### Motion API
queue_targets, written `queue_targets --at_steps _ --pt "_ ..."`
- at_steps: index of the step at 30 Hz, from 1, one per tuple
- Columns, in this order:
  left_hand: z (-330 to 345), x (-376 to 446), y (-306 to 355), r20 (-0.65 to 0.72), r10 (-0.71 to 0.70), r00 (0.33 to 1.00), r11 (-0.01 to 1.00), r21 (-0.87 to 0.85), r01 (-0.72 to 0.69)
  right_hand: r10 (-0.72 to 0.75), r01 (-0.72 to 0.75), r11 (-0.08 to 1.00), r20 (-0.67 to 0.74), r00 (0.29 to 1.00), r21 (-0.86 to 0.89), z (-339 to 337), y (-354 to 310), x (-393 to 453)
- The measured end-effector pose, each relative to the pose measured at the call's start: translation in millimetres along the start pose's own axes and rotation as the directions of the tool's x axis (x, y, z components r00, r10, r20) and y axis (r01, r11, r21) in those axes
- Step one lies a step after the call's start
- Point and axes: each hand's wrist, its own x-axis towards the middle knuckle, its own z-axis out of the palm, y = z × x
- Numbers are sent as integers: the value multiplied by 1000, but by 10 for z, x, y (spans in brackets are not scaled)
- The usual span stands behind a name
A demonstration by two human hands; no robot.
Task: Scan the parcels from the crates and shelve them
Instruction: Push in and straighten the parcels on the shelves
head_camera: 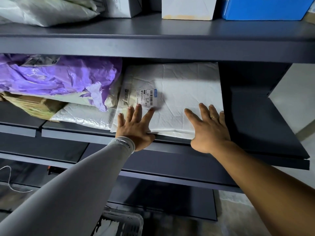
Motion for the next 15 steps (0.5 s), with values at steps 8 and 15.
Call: queue_targets --at_steps 8,15 --pt "-88 -75 63 -66 -17 998 1000 11 18 12 -8 999 95 995 -41 -124 -34 15" --pt "-144 -410 90 -106 44 993 993 111 -32 -1 7 997 71 998 -81 -322 -201 -77"
